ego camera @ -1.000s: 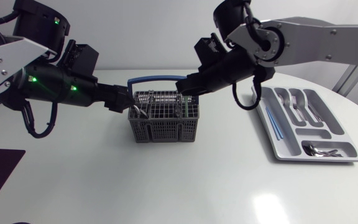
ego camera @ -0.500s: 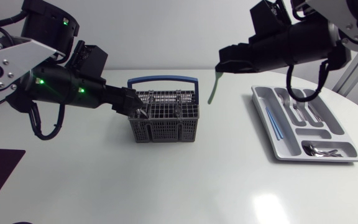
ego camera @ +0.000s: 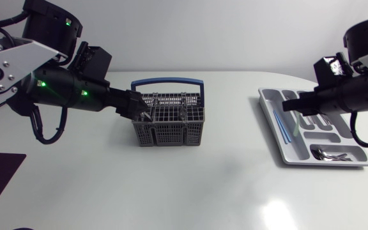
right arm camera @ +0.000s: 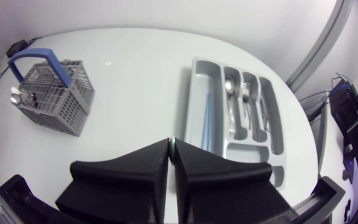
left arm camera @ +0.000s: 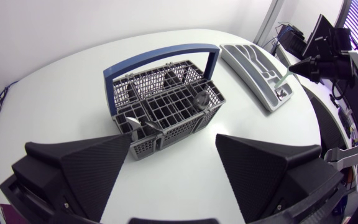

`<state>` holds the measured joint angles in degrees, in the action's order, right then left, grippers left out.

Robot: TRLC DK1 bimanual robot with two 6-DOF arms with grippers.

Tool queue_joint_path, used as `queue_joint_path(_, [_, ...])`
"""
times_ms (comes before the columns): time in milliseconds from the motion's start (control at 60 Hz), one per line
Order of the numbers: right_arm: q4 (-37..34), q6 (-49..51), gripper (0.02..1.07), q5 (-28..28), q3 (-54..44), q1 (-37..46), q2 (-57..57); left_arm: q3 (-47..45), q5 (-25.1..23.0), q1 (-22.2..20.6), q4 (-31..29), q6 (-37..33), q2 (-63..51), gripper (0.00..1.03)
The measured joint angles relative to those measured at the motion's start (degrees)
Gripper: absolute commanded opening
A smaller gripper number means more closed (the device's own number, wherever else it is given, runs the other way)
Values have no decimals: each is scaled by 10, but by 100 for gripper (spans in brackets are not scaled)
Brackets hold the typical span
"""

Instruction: Unload the cutlery basket into the drawer organizer.

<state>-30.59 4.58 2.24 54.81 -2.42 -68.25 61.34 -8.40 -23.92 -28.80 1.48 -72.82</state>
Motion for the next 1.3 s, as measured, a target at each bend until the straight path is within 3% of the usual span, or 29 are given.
queue_joint_path(333, [125,125,7,21,-64,183,-48,0,0,0,0,0,0,96])
queue_joint_path(767, [262,193,9,86,-104,239,-177,0,0,0,0,0,0,96])
queue_joint_path(1050, [278,197,50,107,-108,229,-202,-1,0,-2,0,0,0,96])
queue_joint_path(1117, [276,197,67,107,-108,223,-202,-2,0,-2,-1,0,0,96])
queue_joint_path(1300, [226,186,91,107,-107,206,-197,-3,0,-2,-1,0,0,96])
